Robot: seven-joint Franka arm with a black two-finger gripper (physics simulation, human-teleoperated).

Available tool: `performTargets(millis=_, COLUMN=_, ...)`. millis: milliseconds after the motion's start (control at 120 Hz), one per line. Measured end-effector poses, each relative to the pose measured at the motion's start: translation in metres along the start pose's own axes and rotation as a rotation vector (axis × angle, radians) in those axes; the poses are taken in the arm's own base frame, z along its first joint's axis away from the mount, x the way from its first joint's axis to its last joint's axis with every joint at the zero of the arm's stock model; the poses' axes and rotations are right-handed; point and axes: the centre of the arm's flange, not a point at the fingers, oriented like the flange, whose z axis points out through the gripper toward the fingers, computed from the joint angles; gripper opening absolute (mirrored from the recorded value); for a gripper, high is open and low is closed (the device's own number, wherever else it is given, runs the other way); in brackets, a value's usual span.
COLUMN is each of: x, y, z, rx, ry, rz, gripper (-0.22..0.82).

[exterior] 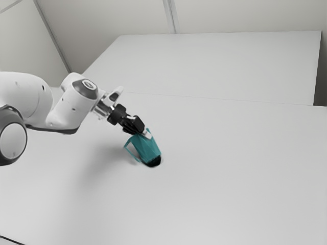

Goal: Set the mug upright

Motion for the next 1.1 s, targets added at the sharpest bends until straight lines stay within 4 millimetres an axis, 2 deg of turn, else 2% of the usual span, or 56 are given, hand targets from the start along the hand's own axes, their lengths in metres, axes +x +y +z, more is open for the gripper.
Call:
performTargets(millis=100, x=0.004, y=0.016, z=0.001, rx=0.003, ry=-0.003, rz=0.010, gripper=-0.16)
performTargets(millis=275, x=0.005, y=0.037, z=-0.013, rx=0.059, ry=-0.024, rz=0.033, gripper=-0.16)
performTargets(millis=483, x=0.001, y=0.047, z=-0.024, rx=0.180, ry=-0.076, rz=0.059, gripper=-0.16)
performTargets(millis=717, x=0.002, y=0.057, z=-0.021, rx=0.350, ry=-0.142, rz=0.122, gripper=-0.16)
performTargets(millis=875, x=-0.006, y=0.077, z=-0.018, rx=0.469, ry=-0.172, rz=0.187, gripper=-0.16)
performTargets(millis=1100, x=-0.040, y=0.096, z=-0.015, rx=0.579, ry=-0.201, rz=0.208, gripper=-0.16)
